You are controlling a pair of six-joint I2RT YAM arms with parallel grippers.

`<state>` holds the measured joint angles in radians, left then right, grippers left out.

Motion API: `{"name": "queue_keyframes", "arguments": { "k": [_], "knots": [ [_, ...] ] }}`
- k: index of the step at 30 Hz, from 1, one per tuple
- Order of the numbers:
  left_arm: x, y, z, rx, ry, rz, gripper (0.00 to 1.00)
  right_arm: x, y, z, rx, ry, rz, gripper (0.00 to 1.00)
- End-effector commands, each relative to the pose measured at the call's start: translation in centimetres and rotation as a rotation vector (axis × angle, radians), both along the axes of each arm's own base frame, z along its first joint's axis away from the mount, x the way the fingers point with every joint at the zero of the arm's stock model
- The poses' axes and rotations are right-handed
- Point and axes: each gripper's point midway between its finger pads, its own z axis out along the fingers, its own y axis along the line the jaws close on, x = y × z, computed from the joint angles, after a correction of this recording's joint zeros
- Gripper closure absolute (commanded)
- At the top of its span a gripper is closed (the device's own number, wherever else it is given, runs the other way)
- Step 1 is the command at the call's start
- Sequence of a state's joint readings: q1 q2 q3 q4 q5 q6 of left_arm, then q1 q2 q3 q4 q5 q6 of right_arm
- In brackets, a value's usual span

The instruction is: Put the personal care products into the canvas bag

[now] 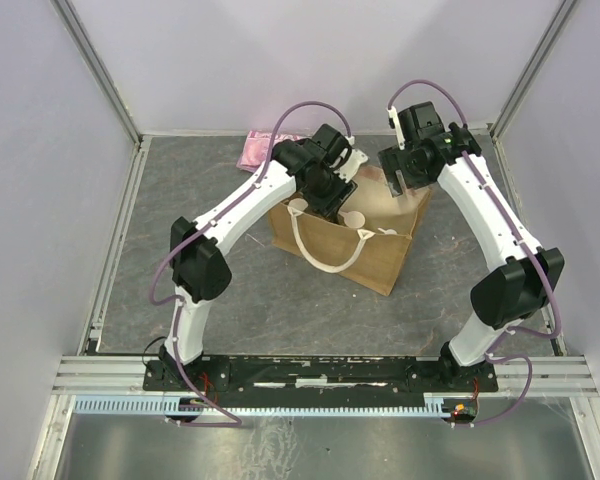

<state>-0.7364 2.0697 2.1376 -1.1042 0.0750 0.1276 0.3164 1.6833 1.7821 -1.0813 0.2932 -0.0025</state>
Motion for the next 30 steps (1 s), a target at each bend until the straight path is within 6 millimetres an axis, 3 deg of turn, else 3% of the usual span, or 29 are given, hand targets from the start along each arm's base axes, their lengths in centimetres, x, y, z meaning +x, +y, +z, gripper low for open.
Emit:
{"name": "queue_keyframes", "arguments": {
  "k": [1,4,6,10,12,18,20,24,27,30],
  "knots": [
    [2.1,-2.3,2.8,-0.110,-0.122,-0.072,0.83,-0.1,-1.0,3.3,0.017,-0.097,-0.046,0.01],
    [2.2,-2.6,2.3,-0.114,-0.109,-0.080,0.67,-0.2,-1.0,3.2,0.018,-0.094,-0.050,0.00],
    [2.1,-2.8,2.2,-0.119,-0.107,-0.084,0.45,-0.2,-1.0,3.2,0.023,-0.096,-0.052,0.00],
    [2.1,-3.1,2.7,-0.150,-0.109,-0.087,0.11,0.0,-0.6,3.4,0.047,-0.109,-0.041,0.00],
    [2.1,-3.4,3.1,-0.172,-0.110,-0.088,0.06,0.2,-0.3,3.6,0.061,-0.119,-0.034,0.00],
    [2.6,-3.9,5.6,-0.248,-0.157,-0.060,0.03,0.5,-0.3,4.0,0.064,-0.138,-0.036,0.00],
    [2.9,-4.1,7.7,-0.296,-0.193,-0.049,0.03,0.7,-0.1,4.5,0.078,-0.161,-0.032,0.00],
    [4.1,-3.4,14.4,-0.438,-0.323,0.027,0.02,1.2,0.5,6.2,0.126,-0.225,-0.026,0.00],
    [4.7,-0.9,20.4,-0.585,-0.426,0.128,0.02,1.7,0.7,7.7,0.166,-0.294,-0.042,0.00],
    [5.9,3.3,23.9,-0.678,-0.527,0.283,0.01,2.1,0.8,9.3,0.210,-0.385,-0.065,0.00]
  ]
}}
